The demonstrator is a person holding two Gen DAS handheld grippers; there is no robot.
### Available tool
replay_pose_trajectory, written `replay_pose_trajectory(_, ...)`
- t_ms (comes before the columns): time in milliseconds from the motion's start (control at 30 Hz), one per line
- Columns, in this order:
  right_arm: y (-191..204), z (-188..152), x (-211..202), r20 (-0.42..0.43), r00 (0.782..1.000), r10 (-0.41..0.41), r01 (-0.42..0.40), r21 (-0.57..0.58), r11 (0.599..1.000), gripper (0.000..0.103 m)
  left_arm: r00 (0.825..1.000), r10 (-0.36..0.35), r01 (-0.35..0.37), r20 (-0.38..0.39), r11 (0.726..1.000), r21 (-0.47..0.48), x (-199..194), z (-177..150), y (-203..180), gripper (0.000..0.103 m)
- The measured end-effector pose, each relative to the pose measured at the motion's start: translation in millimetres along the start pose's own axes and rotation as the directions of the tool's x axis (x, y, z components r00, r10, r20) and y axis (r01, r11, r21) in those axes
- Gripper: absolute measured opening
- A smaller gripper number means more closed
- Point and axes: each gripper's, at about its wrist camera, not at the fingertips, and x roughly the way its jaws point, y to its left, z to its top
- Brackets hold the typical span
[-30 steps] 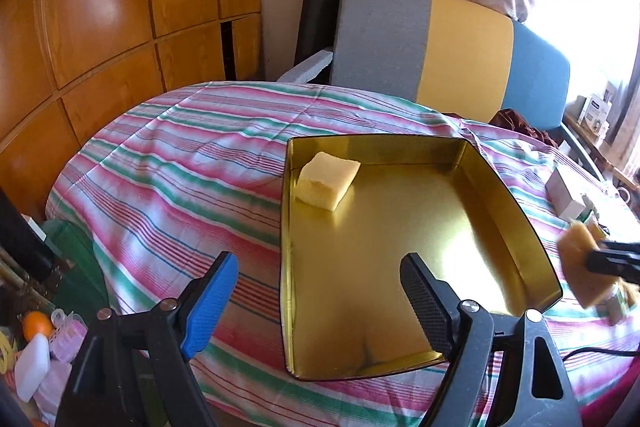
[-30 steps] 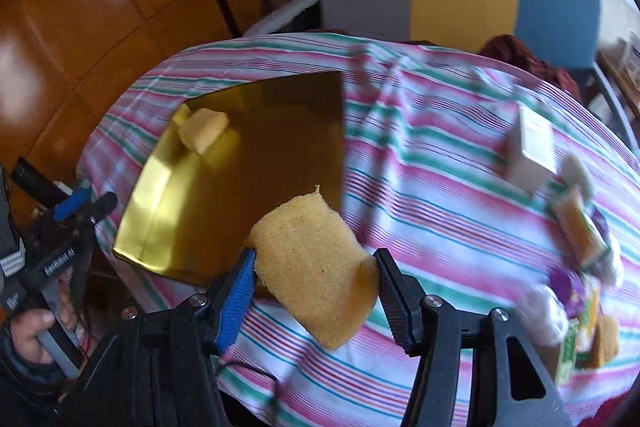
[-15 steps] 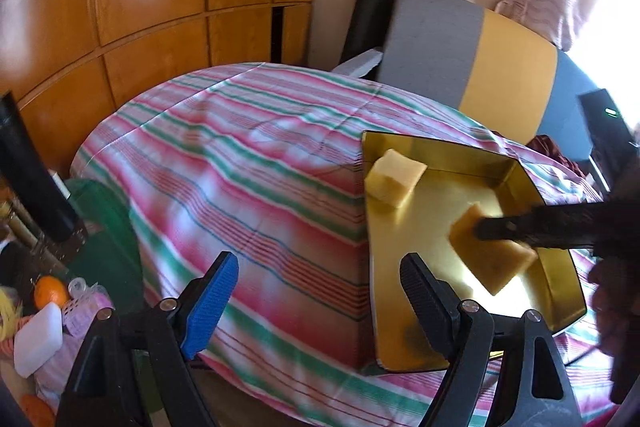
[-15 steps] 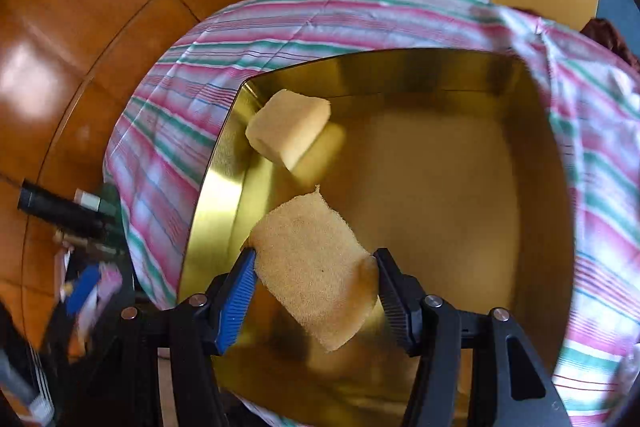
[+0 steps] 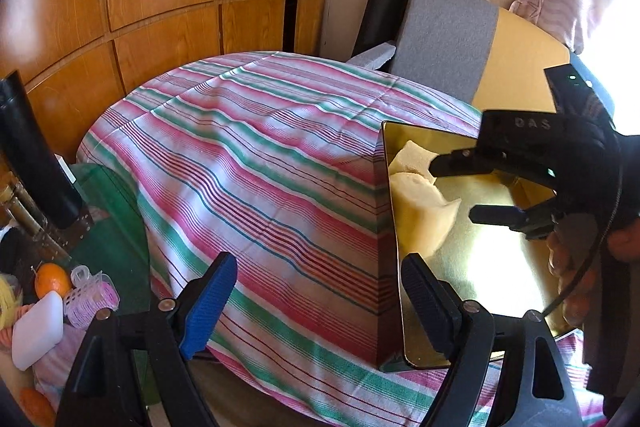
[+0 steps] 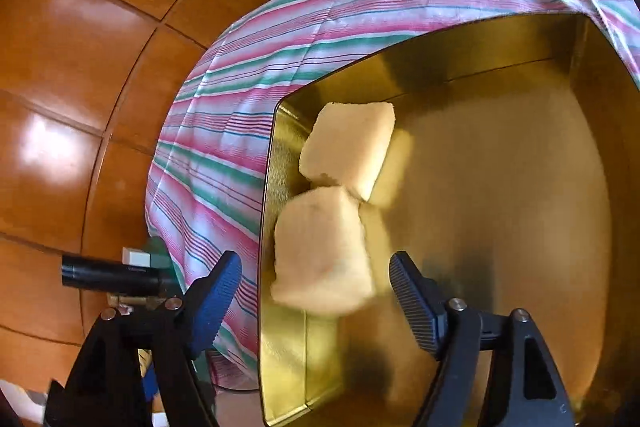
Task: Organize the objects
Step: 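Carry the yellow sponge into the gold tray and release it with the right gripper, then grasp the white boxed product with the left gripper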
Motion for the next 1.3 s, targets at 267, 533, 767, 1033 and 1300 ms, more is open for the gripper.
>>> replay_pose_trajectory(267, 17, -36, -46, 0.178, 0.966, -0.185, 0.222, -0.216, 0.951, 0.078, 1.000, 0.010, -0.010, 0.026, 1.000, 0.005, -7, 4, -2, 0.085)
replay_pose_trajectory(533, 21, -74, -99, 0.399, 0.860, -0.318, 0.444, -0.280, 0.851, 0.078, 0.999, 0.021, -0.022, 0.049, 1.000, 0.022, -16, 10, -9, 0.085)
replay_pose_trajectory(767, 18, -98, -134, 0.474, 0.801, -0.365, 0.528, -0.272, 0.805, 0.078, 0.999, -0.001, -0.003, 0.047, 0.998, 0.068, -23, 11, -33, 0.085)
replay_pose_trajectory(1033, 6, -114, -160, 0.512, 0.763, -0.395, 0.566, -0.235, 0.790, 0.078, 0.998, -0.029, 0.022, 0.054, 0.990, 0.136, -29, 10, -64, 0.085)
replay_pose_trajectory(1300, -16, -119, -178, 0.528, 0.739, -0.418, 0.579, -0.181, 0.795, 0.078, 0.997, -0.053, 0.041, 0.052, 0.979, 0.197, -32, 7, -94, 0.086)
